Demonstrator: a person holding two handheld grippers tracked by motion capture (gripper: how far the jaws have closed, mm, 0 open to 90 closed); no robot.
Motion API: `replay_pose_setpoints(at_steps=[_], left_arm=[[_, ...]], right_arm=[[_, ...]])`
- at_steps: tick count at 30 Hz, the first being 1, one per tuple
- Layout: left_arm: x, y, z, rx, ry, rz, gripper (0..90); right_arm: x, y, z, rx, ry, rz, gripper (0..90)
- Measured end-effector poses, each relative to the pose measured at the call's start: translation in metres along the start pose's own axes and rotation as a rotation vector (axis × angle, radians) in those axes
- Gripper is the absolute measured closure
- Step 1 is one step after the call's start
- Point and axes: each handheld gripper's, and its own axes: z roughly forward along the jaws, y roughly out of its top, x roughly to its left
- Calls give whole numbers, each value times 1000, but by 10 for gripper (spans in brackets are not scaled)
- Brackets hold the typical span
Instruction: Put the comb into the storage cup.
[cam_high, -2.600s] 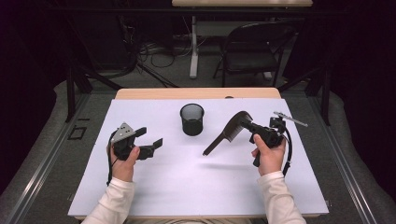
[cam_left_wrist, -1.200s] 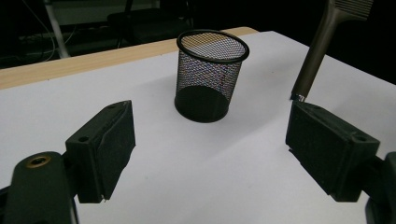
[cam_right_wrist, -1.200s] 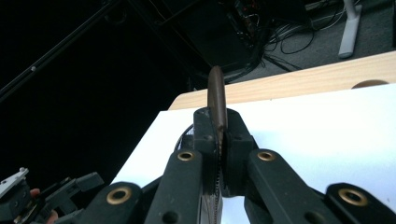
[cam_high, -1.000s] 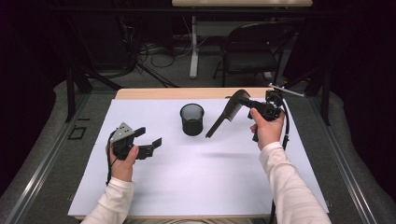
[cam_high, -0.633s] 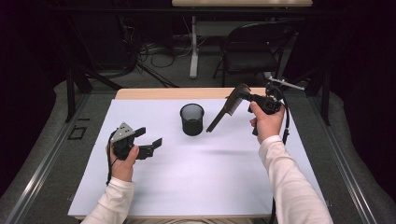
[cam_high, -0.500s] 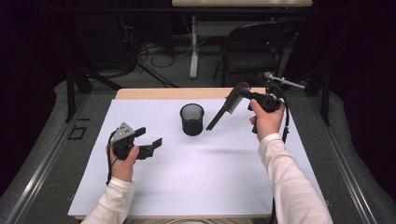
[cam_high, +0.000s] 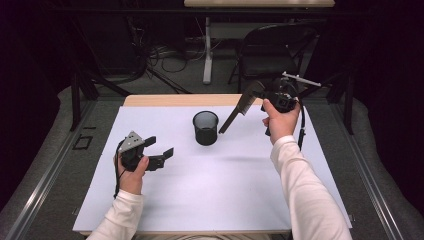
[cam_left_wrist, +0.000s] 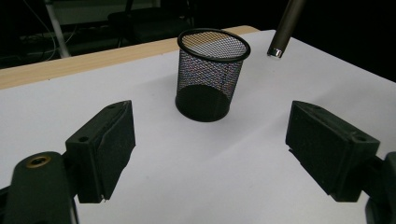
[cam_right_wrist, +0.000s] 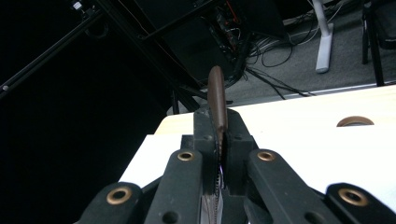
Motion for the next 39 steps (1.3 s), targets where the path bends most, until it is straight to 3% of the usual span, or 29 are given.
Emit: replay_pose_setpoints(at_steps=[14, 39], left_arm=[[0, 0, 0, 2, 1, 1, 160], [0, 0, 0, 3, -1, 1, 160]], right_arm=[[17, 7, 7, -13, 1, -28, 869], [37, 3, 33, -13, -5, -52, 869]])
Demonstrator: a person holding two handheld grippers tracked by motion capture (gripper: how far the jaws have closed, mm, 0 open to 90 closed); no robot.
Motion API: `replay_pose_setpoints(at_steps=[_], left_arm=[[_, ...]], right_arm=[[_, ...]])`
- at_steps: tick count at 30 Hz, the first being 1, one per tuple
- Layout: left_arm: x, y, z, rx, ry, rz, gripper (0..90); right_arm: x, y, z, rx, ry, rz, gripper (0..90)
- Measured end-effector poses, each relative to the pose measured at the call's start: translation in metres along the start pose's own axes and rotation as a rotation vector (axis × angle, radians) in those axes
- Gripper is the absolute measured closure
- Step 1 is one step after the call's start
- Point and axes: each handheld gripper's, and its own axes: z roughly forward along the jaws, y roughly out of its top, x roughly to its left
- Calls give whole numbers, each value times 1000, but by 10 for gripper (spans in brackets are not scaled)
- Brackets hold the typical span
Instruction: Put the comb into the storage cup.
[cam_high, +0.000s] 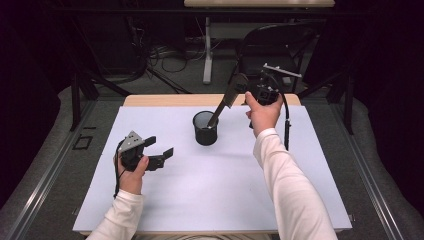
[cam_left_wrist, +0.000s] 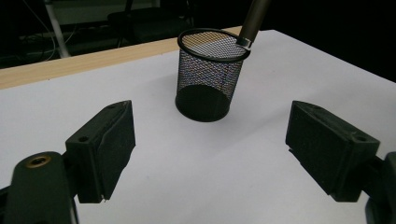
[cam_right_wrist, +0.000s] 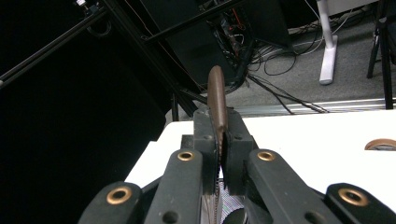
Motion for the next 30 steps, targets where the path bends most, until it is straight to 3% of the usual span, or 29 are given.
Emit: replay_pose_setpoints(at_steps=[30], left_arm=[[3, 0, 0, 0, 1, -12, 160]], right_arm=[[-2, -7, 24, 4, -37, -7, 869]])
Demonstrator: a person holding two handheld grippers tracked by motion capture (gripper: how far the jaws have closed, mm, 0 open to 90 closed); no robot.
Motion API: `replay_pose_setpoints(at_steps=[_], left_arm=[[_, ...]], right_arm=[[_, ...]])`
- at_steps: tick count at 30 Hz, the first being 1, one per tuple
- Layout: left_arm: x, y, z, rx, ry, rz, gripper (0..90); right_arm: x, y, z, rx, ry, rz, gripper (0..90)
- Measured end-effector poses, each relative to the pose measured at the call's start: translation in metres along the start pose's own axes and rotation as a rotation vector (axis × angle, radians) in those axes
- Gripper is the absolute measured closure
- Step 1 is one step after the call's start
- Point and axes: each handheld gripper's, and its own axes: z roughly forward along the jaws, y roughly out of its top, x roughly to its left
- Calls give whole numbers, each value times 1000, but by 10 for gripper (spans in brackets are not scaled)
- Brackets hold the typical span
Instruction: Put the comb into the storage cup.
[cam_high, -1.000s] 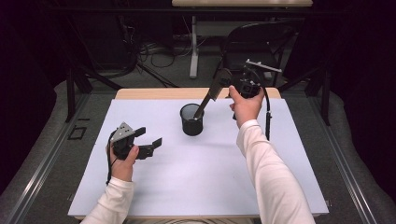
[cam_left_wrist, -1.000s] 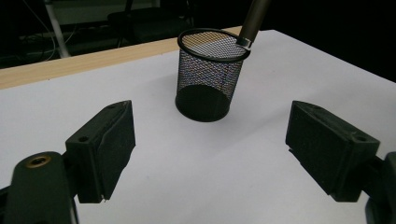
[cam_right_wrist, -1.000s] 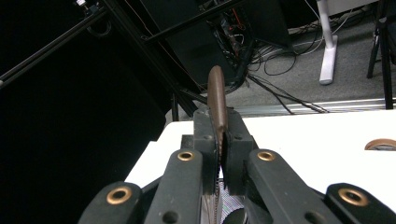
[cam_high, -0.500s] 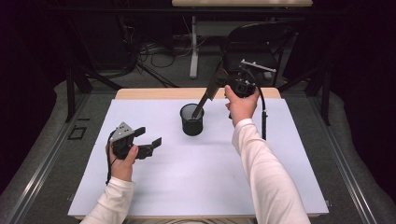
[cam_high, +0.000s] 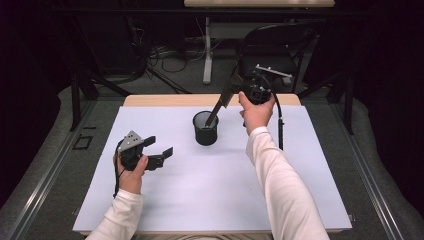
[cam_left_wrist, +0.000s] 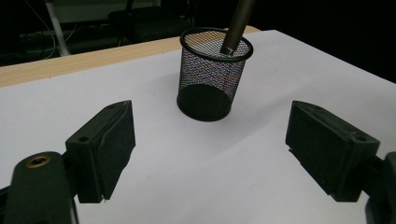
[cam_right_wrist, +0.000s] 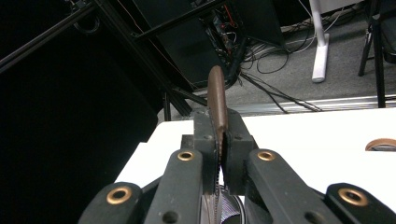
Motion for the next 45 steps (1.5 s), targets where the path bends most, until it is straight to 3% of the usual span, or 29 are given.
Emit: replay_pose_setpoints(at_steps=[26, 45], left_arm=[[1, 0, -2, -4, 5, 0, 160], [0, 0, -1, -2, 0, 3, 160]], right_arm=[[3, -14, 22, 20, -34, -46, 869], [5, -28, 36, 32, -41, -48, 869]])
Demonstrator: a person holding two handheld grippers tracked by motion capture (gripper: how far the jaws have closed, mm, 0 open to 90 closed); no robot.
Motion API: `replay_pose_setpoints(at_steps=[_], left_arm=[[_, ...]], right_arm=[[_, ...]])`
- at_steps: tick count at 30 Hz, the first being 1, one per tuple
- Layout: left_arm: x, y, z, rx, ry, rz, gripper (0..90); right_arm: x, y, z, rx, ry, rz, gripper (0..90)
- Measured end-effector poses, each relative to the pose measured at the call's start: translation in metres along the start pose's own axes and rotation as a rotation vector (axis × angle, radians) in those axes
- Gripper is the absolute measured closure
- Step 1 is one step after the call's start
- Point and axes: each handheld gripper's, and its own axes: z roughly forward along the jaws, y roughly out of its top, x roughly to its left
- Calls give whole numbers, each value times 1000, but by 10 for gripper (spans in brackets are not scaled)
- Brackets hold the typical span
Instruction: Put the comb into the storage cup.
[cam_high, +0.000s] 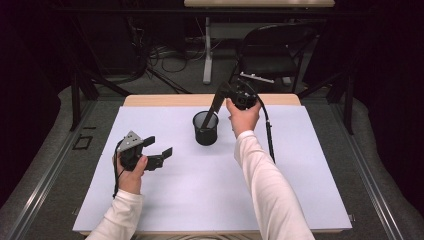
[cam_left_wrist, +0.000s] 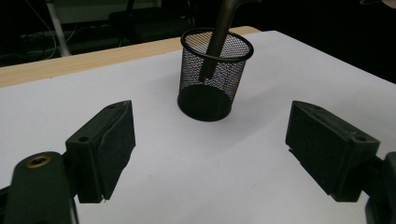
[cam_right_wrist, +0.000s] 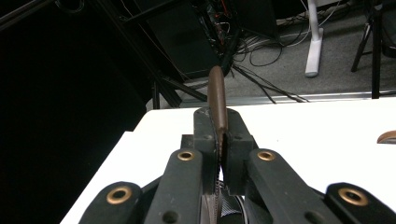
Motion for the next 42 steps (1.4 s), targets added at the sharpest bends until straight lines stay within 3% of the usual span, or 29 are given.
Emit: replay_pose_setpoints(at_steps=[42], left_arm=[[0, -1, 0, 6, 6, -2, 160]], right_arm=[[-8, -26, 16, 43, 10, 45, 869]])
